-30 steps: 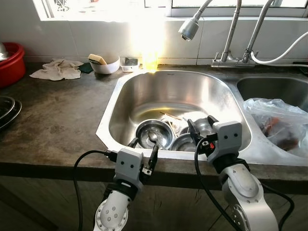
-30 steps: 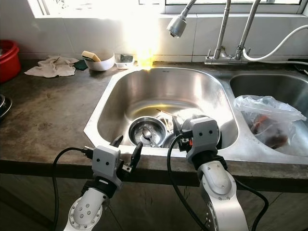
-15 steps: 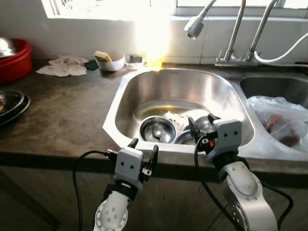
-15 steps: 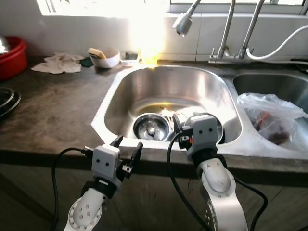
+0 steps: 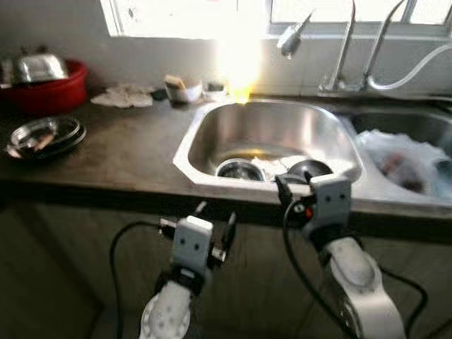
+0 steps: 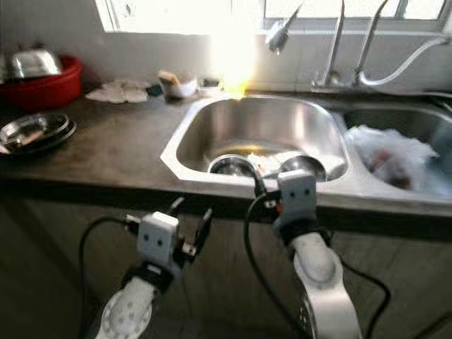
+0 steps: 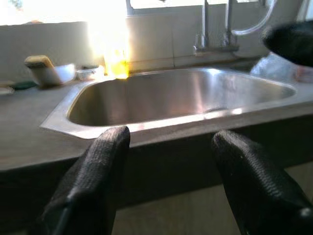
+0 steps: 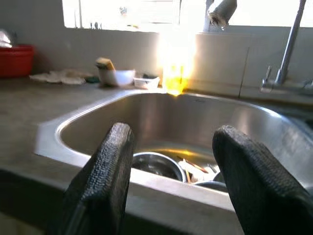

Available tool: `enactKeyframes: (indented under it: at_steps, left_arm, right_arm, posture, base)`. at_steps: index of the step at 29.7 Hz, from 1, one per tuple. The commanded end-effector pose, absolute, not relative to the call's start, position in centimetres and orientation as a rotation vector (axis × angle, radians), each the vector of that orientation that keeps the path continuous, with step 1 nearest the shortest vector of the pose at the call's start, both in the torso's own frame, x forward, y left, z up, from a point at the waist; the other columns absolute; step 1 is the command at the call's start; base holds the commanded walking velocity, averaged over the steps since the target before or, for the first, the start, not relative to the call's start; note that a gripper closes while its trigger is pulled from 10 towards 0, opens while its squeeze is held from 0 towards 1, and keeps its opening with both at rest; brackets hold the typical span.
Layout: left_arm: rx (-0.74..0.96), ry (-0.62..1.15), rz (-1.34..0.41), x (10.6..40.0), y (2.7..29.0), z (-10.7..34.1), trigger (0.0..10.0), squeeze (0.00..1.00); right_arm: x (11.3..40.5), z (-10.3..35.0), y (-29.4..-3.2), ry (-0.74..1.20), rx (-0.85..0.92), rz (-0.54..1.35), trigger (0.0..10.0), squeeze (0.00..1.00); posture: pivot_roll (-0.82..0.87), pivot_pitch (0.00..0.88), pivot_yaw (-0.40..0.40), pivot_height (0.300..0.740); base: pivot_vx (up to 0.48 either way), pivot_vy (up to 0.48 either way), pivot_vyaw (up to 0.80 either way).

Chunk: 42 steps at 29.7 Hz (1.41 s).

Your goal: Kitchen organization

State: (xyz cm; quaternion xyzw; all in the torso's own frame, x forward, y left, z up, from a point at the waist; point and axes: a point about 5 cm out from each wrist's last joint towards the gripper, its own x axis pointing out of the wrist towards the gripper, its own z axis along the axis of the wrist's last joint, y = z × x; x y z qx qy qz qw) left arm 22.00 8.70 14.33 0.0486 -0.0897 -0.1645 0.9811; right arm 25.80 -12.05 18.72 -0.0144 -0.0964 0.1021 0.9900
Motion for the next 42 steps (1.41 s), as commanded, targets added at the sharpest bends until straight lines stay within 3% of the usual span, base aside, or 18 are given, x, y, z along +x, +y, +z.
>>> enactKeyframes:
  at_steps: [1, 15, 23, 42]
  left_arm:
    - [0.093, -0.182, -0.334, 21.88, 8.51, 14.44, 10.0, 0.0]
    - [0.095, -0.182, -0.315, 22.02, 8.62, 14.58, 10.0, 0.0]
    - [0.096, -0.177, -0.32, 22.16, 8.52, 14.46, 10.0, 0.0]
    - [0.098, -0.179, -0.319, 22.17, 8.55, 14.54, 10.0, 0.0]
  right_arm:
    - [25.88, 18.89, -12.11, -0.197, -0.032, 0.206, 10.0, 0.0]
    - [26.0, 19.15, -12.0, -0.217, -0.056, 0.217, 10.0, 0.0]
    - [26.21, 19.27, -11.71, -0.225, -0.062, 0.233, 10.0, 0.0]
    - [26.78, 19.87, -11.63, -0.25, -0.064, 0.236, 10.0, 0.0]
  posture:
    - [0.02, 0.042, -0.02, 0.74]
    - [0.02, 0.048, -0.024, 0.74]
    - [0.02, 0.049, -0.025, 0.74]
    - [0.03, 0.048, -0.027, 0.74]
  base:
    - [-0.27, 0.0, 0.0]
    - [0.0, 0.0, 0.1]
    - [0.0, 0.0, 0.8]
    - [0.26, 0.0, 0.8]
